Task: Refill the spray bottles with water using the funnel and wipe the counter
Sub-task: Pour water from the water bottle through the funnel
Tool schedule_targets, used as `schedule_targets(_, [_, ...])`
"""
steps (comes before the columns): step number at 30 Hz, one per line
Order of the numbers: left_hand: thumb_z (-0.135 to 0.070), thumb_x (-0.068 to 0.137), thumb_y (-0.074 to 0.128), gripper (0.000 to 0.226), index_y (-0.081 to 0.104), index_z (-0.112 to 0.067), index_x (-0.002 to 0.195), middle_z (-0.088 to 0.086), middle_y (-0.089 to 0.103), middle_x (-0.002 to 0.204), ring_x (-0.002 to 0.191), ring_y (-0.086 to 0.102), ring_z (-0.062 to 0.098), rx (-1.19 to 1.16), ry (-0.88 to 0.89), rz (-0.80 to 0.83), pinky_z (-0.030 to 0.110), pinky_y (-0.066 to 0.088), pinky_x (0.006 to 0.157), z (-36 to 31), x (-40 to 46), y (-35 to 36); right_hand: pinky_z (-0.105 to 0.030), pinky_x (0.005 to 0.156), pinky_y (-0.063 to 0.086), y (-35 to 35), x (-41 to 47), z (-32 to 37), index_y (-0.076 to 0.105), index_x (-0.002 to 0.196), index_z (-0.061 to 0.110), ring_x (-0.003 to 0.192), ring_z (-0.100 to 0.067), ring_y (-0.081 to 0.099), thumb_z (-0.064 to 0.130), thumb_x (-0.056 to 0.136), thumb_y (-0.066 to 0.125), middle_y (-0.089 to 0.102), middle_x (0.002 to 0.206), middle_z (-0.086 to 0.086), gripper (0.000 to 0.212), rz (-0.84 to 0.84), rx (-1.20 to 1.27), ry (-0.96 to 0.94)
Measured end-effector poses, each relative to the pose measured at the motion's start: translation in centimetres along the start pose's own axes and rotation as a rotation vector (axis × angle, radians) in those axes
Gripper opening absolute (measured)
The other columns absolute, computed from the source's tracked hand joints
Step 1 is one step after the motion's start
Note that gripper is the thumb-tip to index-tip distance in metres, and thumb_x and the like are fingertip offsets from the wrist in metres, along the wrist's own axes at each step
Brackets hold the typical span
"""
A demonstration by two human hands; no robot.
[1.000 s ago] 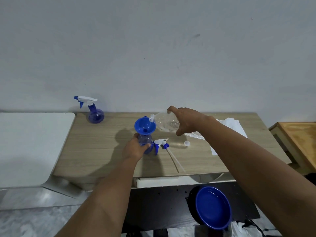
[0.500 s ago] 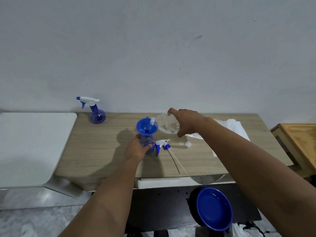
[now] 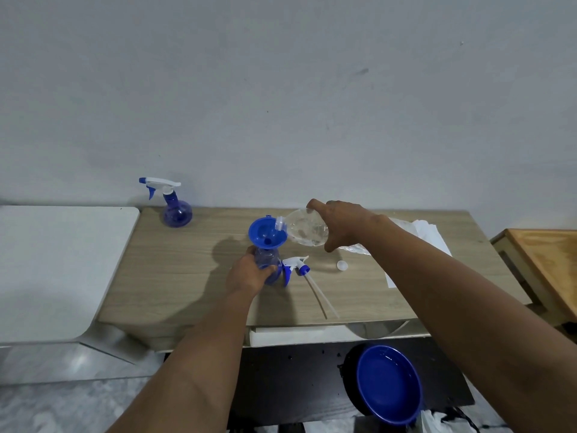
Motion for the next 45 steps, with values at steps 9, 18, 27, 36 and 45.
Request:
schedule_targets(9, [-0.034, 0.082, 0.076, 0.053, 0.051, -0.027, 0.128, -0.001, 0.071, 0.107, 0.093, 0.068, 0.023, 0.013, 0.004, -0.001, 0.043, 0.057, 0.085, -0.11, -0.07, -0.05, -0.04, 0.077, 0.05, -0.02, -0.1, 0.22, 0.03, 0.147, 0.032, 0.1, -0.029, 0.062, 0.031, 0.07, 0.089, 0.058, 0.113, -0.004, 0.096, 0.011, -0.016, 0.004])
schedule_targets(18, [-0.031, 0.083, 0.078, 0.055, 0.05, -0.025, 0.13, 0.0, 0.07, 0.11, 0.098, 0.068, 0.025, -0.044, -0.007, 0.02, 0.047, 0.055, 0.091, -0.06, 0.1, 0.19, -0.039, 0.074, 0.048, -0.17, -0.26, 0.3, 0.031, 0.147, 0.032, 0.099, -0.028, 0.06, 0.031, 0.07, 0.089, 0.056, 0.11, -0.002, 0.096, 0.023, -0.026, 0.012])
schedule_targets(27, [-0.034, 0.082, 0.077, 0.054, 0.051, -0.026, 0.129, 0.0, 0.071, 0.11, 0.098, 0.068, 0.025, -0.03, -0.006, 0.021, 0.047, 0.055, 0.091, -0.09, -0.15, -0.06, -0.039, 0.075, 0.048, -0.43, -0.4, 0.53, 0.032, 0.147, 0.03, 0.1, -0.029, 0.061, 0.03, 0.071, 0.088, 0.055, 0.109, -0.002, 0.095, 0.024, -0.048, 0.008])
schedule_targets(36, [-0.031, 0.081, 0.078, 0.053, 0.053, -0.026, 0.127, 0.0, 0.071, 0.106, 0.095, 0.068, 0.024, -0.032, -0.021, 0.016, 0.046, 0.055, 0.09, -0.25, -0.25, -0.17, -0.039, 0.073, 0.047, -0.39, -0.34, 0.64, 0.031, 0.147, 0.031, 0.097, -0.028, 0.06, 0.031, 0.071, 0.088, 0.053, 0.106, 0.0, 0.095, 0.022, -0.05, 0.013])
schedule_targets(45, [-0.035, 0.081, 0.077, 0.052, 0.053, -0.027, 0.126, 0.0, 0.072, 0.104, 0.094, 0.069, 0.024, -0.002, -0.029, 0.008, 0.045, 0.056, 0.088, -0.32, -0.38, -0.33, -0.038, 0.071, 0.044, -0.32, -0.18, 0.75, 0.031, 0.146, 0.032, 0.092, -0.026, 0.057, 0.032, 0.069, 0.088, 0.052, 0.104, 0.001, 0.096, 0.019, -0.074, 0.017])
Point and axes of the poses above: each hand's wrist, its own x-axis towards the middle knuckle, its own y-axis out of the palm, z = x × y, the point moved 7 cm from there along x, towards the middle knuckle
